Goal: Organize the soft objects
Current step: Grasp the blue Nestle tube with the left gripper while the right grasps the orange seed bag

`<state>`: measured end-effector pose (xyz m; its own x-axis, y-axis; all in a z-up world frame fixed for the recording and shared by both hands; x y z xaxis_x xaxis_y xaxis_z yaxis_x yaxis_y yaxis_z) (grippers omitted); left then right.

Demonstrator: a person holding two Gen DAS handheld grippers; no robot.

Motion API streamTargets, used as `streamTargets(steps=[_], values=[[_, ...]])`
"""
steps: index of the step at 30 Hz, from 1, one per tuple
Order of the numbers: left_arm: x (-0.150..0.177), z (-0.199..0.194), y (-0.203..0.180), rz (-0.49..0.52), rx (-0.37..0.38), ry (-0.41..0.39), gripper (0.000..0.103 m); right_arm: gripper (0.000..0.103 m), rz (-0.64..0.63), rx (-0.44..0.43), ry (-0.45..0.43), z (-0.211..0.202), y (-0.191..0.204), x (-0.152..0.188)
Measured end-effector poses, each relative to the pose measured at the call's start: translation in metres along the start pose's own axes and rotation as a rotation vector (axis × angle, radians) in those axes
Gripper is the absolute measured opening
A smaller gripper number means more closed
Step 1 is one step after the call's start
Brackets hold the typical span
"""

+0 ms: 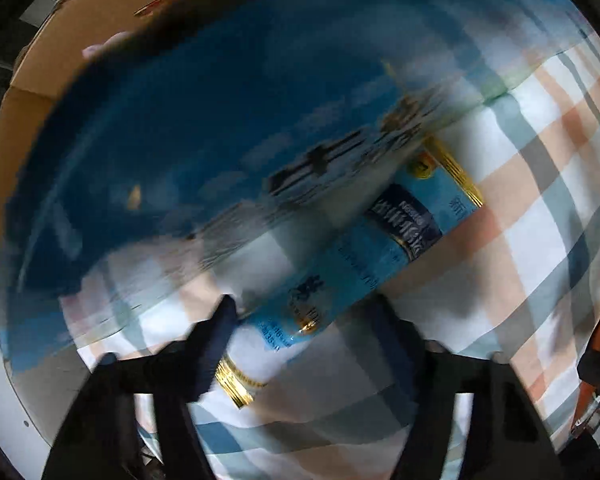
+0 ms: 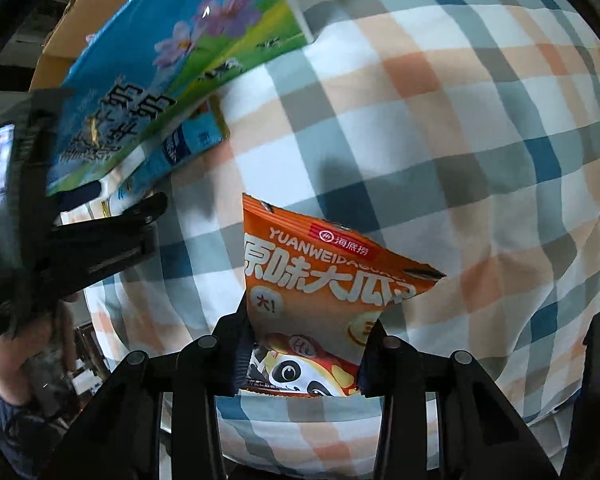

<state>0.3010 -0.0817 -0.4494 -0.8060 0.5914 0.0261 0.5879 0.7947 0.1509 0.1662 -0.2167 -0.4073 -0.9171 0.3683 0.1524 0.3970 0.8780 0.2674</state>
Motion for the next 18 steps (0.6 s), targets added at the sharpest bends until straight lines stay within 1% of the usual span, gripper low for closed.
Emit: streamTargets(steps=[1,2,4,5,8,10,12,13,15,16,17,18], values=[[0.001,0.0,-0.001,-0.008,0.017,0.009,0.039,0.042,0.004,-0.003,-0.001,-0.002,-0.002,-0.001],[0.004,0.0,-0.002,-0.032,0.05,0.027,0.037,0.042,0.005,-0.004,-0.002,-0.002,-0.001,0.001],[0.011,0.0,-0.002,-0.081,0.083,0.057,0.034,0.042,0.006,-0.003,-0.003,-0.004,-0.003,0.002],[0.018,-0.001,-0.003,-0.141,0.129,0.089,0.032,0.042,0.006,-0.003,-0.002,-0.004,-0.003,0.002],[0.04,-0.006,-0.012,-0.254,0.249,0.156,0.03,0.042,0.002,-0.003,0.001,-0.007,-0.003,0.004],[0.054,-0.013,-0.025,-0.3,0.376,0.185,0.031,0.042,-0.003,0.003,0.007,-0.004,0.0,0.005],[0.06,-0.016,-0.031,-0.322,0.405,0.199,0.032,0.042,-0.011,0.013,0.024,-0.001,-0.002,0.005],[0.06,-0.018,-0.031,-0.326,0.41,0.186,0.033,0.042,-0.012,0.022,0.037,0.002,-0.004,0.005],[0.056,-0.018,-0.024,-0.349,0.371,0.167,0.034,0.042,-0.012,0.034,0.057,0.01,-0.009,0.003],[0.052,-0.019,-0.021,-0.361,0.365,0.151,0.035,0.043,-0.012,0.039,0.066,0.014,-0.011,0.001],[0.049,-0.018,-0.019,-0.373,0.369,0.142,0.039,0.043,-0.014,0.046,0.074,0.016,-0.015,-0.003],[0.045,-0.016,-0.016,-0.378,0.369,0.144,0.04,0.044,-0.013,0.054,0.079,0.02,-0.018,-0.004]])
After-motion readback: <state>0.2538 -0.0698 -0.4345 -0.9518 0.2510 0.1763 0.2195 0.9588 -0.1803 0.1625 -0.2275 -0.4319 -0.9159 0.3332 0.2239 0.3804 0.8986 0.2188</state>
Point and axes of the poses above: each gripper's, at about its wrist camera, not at the fingertips, and z roughly the way its jaws point, y to its left, x to its underside, the point moved 5 cm from there along z, roughly the way its jaws point
